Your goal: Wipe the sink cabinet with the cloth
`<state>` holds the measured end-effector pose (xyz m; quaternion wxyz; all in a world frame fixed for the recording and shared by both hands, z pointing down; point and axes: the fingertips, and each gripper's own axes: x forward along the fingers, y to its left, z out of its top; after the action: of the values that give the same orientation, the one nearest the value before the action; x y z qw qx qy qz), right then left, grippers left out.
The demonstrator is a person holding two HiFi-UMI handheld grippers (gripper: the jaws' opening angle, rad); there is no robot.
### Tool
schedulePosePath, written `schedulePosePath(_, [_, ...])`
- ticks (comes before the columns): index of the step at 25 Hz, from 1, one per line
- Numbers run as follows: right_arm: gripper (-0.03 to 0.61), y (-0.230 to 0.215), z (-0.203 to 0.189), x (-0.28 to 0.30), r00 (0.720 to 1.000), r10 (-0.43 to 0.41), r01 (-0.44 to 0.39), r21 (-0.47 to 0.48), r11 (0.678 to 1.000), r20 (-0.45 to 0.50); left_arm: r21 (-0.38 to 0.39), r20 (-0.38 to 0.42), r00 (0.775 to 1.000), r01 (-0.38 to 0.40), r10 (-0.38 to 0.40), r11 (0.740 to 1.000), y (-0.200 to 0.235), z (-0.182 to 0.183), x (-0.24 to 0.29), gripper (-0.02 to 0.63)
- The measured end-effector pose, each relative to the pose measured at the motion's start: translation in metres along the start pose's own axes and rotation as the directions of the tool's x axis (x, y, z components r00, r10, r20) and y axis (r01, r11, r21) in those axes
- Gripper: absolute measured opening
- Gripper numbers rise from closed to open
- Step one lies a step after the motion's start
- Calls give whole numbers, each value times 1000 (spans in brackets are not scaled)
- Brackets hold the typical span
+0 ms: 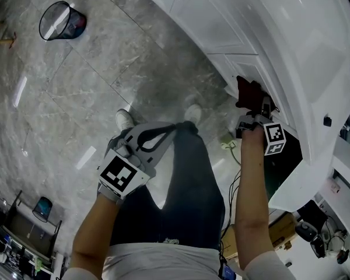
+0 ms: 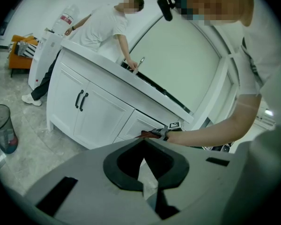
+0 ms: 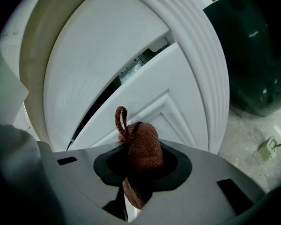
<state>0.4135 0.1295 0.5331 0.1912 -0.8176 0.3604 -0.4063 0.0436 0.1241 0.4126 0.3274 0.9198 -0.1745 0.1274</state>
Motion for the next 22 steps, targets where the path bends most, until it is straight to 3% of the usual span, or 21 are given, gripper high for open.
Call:
schedulePosePath(9, [98,-42,7,-1,999,-42,41,-77,996,-16,3,-2,1000,-12,12,1000,-7,-5,9,11])
schedulePosePath(22, [98,-32,-49,51,990,-18,3,-108,994,-142,-9,29,996,-89,89,996,6,-9,11,11])
